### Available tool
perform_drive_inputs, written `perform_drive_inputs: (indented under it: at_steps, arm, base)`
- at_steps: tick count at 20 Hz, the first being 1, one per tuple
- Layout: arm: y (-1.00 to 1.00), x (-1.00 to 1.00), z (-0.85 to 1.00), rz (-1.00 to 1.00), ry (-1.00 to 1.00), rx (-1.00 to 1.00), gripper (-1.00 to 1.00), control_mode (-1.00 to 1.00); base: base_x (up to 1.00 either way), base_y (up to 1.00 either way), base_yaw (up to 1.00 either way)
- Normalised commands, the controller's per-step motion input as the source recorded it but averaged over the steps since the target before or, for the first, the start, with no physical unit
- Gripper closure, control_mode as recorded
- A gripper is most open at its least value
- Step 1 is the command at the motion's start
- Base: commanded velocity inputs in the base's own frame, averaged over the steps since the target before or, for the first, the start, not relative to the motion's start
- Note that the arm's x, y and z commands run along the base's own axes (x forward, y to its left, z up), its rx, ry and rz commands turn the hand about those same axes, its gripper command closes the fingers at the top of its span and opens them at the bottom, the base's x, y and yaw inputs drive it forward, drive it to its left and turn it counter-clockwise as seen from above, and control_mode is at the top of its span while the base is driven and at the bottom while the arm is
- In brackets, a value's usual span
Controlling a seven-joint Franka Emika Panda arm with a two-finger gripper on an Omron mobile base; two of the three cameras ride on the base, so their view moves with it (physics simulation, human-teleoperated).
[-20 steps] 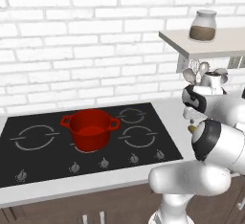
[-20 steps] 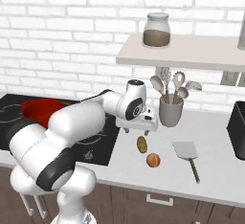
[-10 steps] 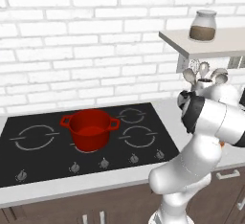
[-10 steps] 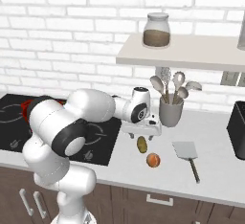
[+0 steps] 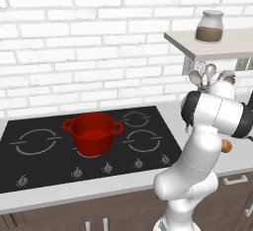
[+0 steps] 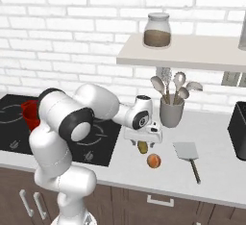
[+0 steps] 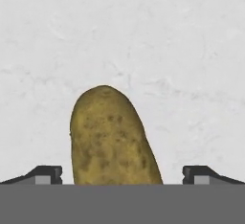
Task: Put the onion and potato in the pot. Retrieve the spatula and lightly stir the vegetables in the pot.
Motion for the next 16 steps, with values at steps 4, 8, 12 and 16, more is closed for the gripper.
perform_drive_inputs:
  at_steps: [4, 8, 12, 16]
  arm:
    - [-0.03, 0.21, -0.26, 0.0, 0.02, 0.0, 1.0, -1.0]
    - [0.0, 0.06, -0.06, 0.0, 0.01, 0.0, 1.0, -1.0]
    - [0.3, -0.17, 0.28, 0.0, -0.01, 0.0, 1.0, -1.0]
    - [0.72, -0.38, 0.97, 0.0, -0.08, 0.0, 1.0, -1.0]
  base:
    - [0.0, 0.0, 0.0]
    - [0.0, 0.0, 0.0]
    - [0.0, 0.0, 0.0]
    - [0.0, 0.0, 0.0]
